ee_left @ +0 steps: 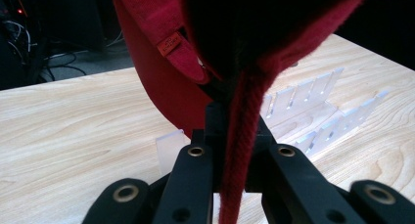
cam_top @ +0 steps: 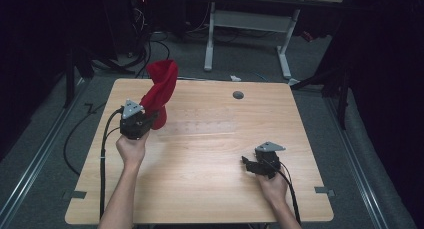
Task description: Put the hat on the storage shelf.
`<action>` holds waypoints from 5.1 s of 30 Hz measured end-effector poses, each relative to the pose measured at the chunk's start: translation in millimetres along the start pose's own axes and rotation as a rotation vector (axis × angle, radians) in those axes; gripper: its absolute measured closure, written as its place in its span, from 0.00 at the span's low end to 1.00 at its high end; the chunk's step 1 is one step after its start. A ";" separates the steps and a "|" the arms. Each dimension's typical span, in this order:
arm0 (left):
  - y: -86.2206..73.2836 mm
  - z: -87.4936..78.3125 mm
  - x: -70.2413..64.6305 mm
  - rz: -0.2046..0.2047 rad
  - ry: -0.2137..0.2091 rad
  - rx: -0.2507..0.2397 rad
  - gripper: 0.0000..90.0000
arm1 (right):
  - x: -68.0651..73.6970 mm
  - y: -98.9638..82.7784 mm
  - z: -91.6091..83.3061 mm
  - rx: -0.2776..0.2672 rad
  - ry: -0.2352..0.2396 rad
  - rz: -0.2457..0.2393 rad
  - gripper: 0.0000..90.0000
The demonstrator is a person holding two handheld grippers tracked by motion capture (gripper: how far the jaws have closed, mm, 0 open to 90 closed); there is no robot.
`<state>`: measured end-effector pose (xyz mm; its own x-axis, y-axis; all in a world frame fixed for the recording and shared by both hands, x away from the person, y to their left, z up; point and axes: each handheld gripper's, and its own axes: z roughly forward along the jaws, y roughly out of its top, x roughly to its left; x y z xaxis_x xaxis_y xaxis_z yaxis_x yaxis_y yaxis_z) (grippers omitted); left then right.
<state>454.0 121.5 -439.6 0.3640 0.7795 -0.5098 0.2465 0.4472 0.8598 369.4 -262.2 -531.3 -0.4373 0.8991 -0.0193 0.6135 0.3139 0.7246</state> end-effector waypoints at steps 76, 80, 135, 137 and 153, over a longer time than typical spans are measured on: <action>-39.6 -69.5 4.1 -0.027 0.057 0.093 0.46 | 0.3 0.1 0.1 0.000 0.001 -0.003 0.40; -44.1 -74.5 -0.2 -0.031 0.043 0.106 0.46 | 0.6 0.1 0.0 0.001 0.001 0.000 0.40; -127.6 -53.0 -41.0 0.018 -0.049 0.320 0.41 | 1.0 0.0 -0.1 0.002 0.000 0.001 0.40; -129.8 -51.6 -40.0 0.019 -0.040 0.317 0.41 | 1.0 0.0 -0.1 0.002 -0.001 0.001 0.40; -142.1 -42.6 -33.9 0.073 0.033 0.316 0.41 | 0.9 0.1 0.0 0.001 -0.001 -0.001 0.40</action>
<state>368.3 50.2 -543.3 0.3631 0.8207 -0.4411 0.4894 0.2348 0.8399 369.0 -261.4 -531.2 -0.4374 0.8991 -0.0203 0.6139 0.3150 0.7238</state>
